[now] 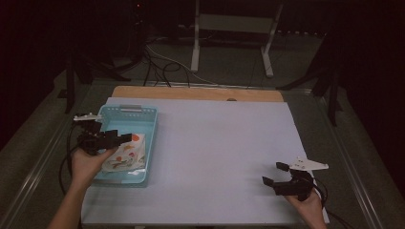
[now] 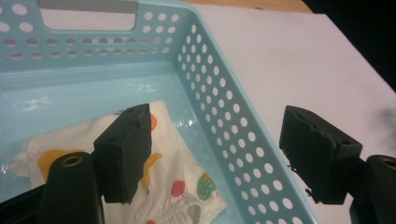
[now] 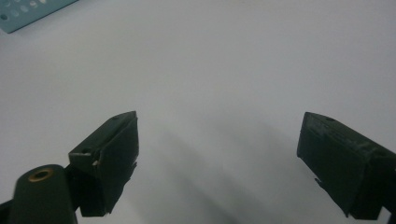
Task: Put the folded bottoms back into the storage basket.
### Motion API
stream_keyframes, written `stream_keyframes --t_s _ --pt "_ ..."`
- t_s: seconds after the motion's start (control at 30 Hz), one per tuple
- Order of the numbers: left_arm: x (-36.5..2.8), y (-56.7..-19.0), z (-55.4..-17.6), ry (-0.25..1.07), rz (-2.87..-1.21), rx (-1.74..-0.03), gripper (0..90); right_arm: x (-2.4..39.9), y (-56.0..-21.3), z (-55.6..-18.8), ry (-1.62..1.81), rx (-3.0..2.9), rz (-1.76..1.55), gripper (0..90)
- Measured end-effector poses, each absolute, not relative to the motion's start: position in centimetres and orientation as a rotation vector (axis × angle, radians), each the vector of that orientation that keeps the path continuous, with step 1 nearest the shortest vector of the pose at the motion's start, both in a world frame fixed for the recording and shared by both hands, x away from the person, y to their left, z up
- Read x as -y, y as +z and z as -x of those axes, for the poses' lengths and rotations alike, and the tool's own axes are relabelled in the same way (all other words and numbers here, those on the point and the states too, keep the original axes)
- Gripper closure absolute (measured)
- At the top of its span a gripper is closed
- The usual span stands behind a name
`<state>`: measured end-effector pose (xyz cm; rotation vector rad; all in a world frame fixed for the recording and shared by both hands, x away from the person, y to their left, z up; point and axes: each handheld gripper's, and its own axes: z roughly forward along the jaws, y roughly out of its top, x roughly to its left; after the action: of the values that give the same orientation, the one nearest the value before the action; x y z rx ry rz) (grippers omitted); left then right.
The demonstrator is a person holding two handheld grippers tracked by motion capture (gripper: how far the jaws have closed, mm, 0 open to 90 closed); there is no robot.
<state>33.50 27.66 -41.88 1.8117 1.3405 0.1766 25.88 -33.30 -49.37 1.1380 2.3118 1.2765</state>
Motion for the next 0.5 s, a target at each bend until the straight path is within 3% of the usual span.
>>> stream_keyframes --t_s 0.5 --pt "-25.1 -41.0 -32.8 0.199 -1.850 -1.235 20.3 33.3 -49.3 -25.9 1.276 -2.309 -1.136 12.9"
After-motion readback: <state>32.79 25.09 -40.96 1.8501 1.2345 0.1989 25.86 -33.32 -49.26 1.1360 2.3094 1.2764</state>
